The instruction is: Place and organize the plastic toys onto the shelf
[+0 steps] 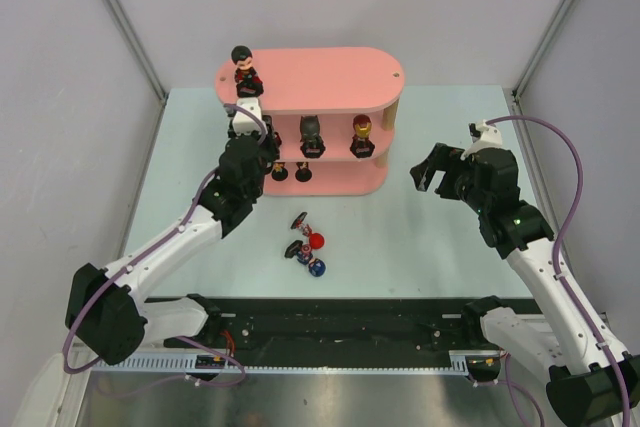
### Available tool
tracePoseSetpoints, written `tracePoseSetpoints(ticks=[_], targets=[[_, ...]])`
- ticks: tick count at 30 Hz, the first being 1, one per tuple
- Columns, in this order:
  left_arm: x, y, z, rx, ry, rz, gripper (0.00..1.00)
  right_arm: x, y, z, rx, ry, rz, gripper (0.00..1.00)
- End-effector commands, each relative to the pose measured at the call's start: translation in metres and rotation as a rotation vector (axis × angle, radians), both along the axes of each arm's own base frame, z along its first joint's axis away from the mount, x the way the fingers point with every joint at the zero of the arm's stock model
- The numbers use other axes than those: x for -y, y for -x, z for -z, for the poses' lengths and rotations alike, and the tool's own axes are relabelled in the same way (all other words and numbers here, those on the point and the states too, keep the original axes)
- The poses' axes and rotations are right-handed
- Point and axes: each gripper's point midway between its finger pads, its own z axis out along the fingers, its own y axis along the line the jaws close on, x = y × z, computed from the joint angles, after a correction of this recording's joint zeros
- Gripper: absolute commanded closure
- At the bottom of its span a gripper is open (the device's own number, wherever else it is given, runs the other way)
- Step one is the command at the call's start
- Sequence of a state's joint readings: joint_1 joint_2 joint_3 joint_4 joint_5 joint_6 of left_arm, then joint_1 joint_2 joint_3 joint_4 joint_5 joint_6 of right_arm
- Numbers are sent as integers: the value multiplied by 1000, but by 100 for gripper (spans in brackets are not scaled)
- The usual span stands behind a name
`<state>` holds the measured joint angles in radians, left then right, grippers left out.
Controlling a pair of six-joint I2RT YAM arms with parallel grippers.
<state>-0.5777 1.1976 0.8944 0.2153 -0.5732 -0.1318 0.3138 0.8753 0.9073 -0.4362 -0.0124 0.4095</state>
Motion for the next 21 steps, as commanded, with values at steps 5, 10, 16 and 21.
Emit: tracePoseSetpoints(ticks=[5, 10, 16, 21], targets=[[-5, -4, -25, 62, 71, -24, 58, 0, -4, -12, 39, -6, -4, 7], [-4, -3, -23, 55, 76, -22, 58, -1, -4, -12, 38, -4, -7, 7], [-6, -3, -18, 45, 74, -28, 58, -1, -3, -13, 41, -5, -6, 6], [-6, -2, -12, 36, 74, -30, 58, 0, -3, -12, 39, -3, -4, 6]])
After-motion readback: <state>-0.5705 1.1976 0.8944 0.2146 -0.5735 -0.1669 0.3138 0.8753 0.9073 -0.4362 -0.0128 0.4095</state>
